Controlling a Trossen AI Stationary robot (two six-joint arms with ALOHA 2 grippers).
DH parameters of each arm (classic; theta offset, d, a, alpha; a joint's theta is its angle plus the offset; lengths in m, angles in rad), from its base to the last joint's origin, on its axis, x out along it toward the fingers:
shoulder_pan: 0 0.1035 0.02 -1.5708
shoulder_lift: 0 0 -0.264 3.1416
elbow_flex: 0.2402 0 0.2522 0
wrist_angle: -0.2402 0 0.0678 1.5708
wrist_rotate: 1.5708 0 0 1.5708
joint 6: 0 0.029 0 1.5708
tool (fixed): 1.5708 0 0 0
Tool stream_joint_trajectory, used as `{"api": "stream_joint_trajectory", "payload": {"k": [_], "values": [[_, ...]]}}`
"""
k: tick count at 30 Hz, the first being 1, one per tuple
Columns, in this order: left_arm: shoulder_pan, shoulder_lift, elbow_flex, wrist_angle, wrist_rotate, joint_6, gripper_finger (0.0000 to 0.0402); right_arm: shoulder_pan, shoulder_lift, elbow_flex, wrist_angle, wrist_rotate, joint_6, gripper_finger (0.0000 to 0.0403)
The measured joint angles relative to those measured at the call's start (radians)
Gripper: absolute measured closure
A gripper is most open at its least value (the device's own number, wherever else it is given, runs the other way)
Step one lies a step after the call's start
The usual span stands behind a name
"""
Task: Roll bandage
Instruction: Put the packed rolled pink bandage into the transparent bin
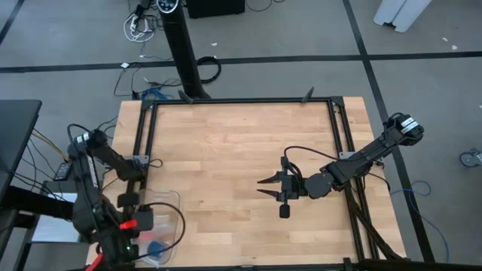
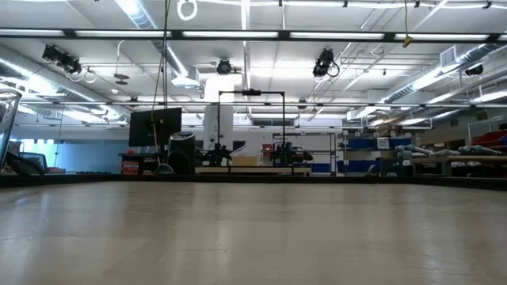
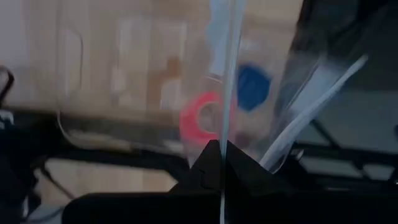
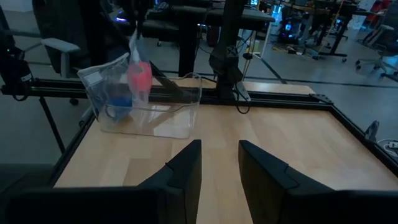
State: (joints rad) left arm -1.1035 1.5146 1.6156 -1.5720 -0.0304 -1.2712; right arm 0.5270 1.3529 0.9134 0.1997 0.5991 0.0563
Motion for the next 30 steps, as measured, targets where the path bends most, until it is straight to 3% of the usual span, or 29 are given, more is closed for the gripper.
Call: {"api": "stream_joint_trajectory", "payload": {"k": [6, 11, 30], "values": [[-0.014, 0.000, -0.101, 0.001, 0.074, 0.022, 0.0400, 0.000, 0.000, 0.000, -0.002, 0.000, 0.003, 0.0296], [-0.013, 0.014, -0.132, 0.000, 0.082, 0.146, 0.0400, 0.000, 0.000, 0.000, -0.004, 0.000, 0.005, 0.0296], [-0.009, 0.194, -0.005, 0.002, 0.019, 0.658, 0.0399, -0.002, 0.000, 0.000, -0.016, 0.000, 0.046, 0.0296]]}}
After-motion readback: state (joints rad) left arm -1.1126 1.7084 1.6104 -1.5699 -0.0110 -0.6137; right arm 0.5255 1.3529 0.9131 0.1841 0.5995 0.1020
